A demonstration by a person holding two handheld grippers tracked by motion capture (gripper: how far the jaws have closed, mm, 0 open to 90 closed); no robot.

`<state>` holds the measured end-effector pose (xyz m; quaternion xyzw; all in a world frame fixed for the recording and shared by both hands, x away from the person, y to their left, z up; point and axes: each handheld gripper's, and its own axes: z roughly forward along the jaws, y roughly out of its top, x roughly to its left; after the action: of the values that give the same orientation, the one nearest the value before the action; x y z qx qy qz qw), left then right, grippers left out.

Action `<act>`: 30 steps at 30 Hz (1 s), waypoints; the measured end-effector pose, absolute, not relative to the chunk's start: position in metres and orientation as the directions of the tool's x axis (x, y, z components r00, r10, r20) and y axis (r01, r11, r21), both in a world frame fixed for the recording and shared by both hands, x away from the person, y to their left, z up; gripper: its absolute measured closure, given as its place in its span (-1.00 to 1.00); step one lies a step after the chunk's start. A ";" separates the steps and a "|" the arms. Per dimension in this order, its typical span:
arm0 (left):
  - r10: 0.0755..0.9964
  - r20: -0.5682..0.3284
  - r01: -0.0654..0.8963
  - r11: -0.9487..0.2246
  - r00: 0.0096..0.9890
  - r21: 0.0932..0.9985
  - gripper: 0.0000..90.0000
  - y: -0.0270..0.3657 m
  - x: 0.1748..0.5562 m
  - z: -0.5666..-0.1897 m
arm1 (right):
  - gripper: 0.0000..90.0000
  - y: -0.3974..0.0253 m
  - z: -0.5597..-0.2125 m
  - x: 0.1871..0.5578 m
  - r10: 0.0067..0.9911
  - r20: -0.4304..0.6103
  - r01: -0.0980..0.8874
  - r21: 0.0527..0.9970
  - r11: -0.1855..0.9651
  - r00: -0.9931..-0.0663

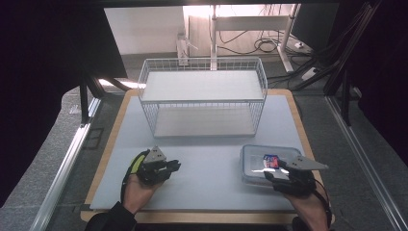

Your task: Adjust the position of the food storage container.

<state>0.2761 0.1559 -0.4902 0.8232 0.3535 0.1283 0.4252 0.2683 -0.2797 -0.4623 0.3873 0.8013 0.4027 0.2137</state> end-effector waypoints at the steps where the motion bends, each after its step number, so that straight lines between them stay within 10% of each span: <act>1: 0.680 -0.095 0.466 -0.388 0.727 0.795 0.74 0.152 0.275 -0.491 | 0.07 -0.285 -0.461 0.269 0.800 -0.026 0.456 0.811 0.367 -0.599; 10: 0.632 -0.085 0.437 -0.427 0.771 0.792 0.55 0.129 0.266 -0.498 | 0.96 -0.334 -0.452 0.275 0.900 -0.084 0.505 0.804 0.315 -0.428; 30: 0.634 -0.094 0.440 -0.414 0.767 0.797 0.84 0.134 0.263 -0.504 | 1.00 -0.342 -0.473 0.295 0.918 -0.006 0.598 0.757 0.264 -0.398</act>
<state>0.2630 0.1338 -0.5043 0.8333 0.3222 0.1116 0.4352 0.2953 -0.3419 -0.4726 0.4980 0.7607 0.3466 0.2308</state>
